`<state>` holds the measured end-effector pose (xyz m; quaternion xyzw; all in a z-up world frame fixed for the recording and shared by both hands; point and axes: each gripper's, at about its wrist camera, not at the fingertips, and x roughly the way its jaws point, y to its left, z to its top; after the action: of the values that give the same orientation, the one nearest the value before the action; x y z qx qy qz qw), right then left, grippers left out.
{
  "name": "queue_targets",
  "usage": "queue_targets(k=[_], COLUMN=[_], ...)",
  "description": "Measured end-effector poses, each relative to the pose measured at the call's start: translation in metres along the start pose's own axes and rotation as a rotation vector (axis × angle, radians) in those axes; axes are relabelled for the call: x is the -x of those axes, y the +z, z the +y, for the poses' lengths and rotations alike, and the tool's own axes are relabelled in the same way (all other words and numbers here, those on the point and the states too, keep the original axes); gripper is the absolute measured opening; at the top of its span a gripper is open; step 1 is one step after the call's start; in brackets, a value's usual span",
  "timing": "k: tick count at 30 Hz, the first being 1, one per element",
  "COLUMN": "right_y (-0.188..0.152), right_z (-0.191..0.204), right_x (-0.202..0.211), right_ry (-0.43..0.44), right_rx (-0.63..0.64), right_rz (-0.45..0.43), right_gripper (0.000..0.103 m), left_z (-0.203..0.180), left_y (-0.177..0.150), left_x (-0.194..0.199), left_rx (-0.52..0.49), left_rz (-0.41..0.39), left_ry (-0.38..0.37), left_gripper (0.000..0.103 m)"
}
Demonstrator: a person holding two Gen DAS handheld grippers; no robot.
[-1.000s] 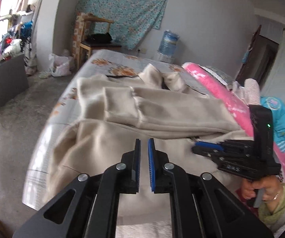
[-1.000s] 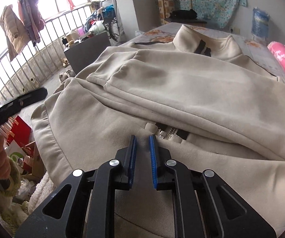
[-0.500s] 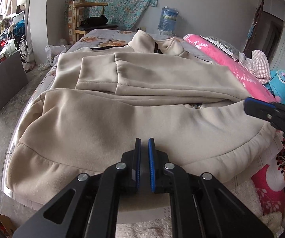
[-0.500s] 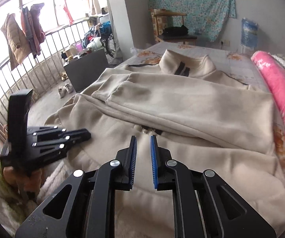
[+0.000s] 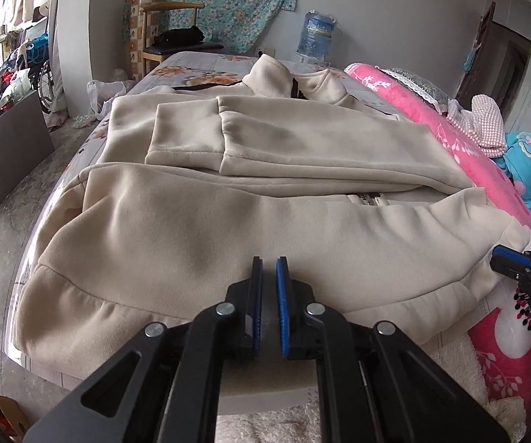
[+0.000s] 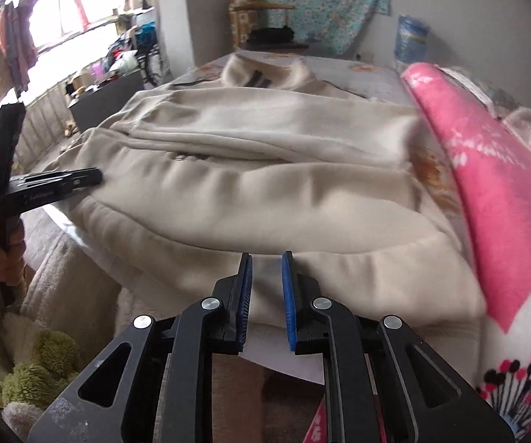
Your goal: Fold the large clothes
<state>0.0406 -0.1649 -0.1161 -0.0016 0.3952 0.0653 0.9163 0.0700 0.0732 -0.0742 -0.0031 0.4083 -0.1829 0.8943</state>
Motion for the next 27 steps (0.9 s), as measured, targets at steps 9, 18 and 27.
queue_targets(k=[9,18,27], right_y=[-0.001,0.012,0.033], right_z=[-0.041,-0.056,-0.061], right_x=[0.022,0.029,-0.036], right_ry=[-0.059,-0.127,-0.001], right_rx=[-0.125,-0.154,-0.179], right_rz=[-0.046,-0.047,0.048], right_gripper=[0.007,0.012,0.003], left_z=[0.002,0.003,0.004], left_y=[0.000,0.001,0.001], left_x=[0.000,-0.001,-0.002], left_rx=[0.006,0.004,0.018], left_rz=[0.002,-0.001,-0.004], left_ry=[-0.009,-0.015,-0.027], left_gripper=[0.008,0.008,0.008])
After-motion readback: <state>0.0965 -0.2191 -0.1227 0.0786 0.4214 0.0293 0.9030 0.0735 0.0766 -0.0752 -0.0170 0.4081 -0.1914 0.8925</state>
